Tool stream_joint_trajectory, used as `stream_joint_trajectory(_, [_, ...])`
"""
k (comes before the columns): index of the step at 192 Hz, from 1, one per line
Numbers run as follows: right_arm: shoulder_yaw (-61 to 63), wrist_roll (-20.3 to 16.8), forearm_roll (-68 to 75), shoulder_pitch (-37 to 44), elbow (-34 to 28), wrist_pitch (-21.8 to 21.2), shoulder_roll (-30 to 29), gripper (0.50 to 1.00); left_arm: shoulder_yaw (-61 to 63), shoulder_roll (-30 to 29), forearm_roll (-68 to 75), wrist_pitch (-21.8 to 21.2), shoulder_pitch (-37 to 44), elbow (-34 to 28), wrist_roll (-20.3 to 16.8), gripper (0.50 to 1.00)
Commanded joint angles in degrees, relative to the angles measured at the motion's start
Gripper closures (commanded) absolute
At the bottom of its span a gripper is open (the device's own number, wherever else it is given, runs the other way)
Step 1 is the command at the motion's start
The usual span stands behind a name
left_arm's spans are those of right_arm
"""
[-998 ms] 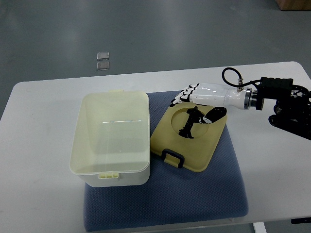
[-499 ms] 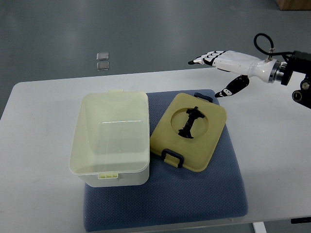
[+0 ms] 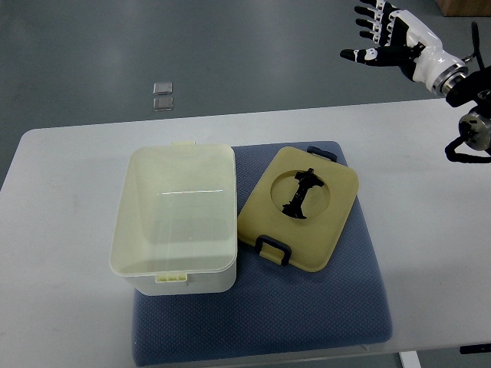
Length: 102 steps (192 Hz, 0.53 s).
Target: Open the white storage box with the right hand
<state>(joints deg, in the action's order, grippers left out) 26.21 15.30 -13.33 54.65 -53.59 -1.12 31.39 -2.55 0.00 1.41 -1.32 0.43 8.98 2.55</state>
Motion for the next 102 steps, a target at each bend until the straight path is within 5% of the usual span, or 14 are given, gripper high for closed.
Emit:
stream_joint_trajectory(1, [0.3, -3.7, 5.3, -1.5, 1.9, 0.0, -1.4, 0.57, 0.0, 0.0, 0.0, 0.0, 0.0, 0.0, 0.0, 0.5])
stream_joint_trajectory(27, [0.3, -7.3, 7.3, -2.3, 3.1, 0.0, -1.8, 0.568, 0.0, 0.0, 0.0, 0.0, 0.0, 0.0, 0.0, 0.5])
stream_joint_trajectory(102, [0.9, -6.8, 6.9, -4.6, 3.0, -3.6, -2.4, 0.568, 0.0, 0.0, 0.0, 0.0, 0.0, 0.1, 0.0, 0.5])
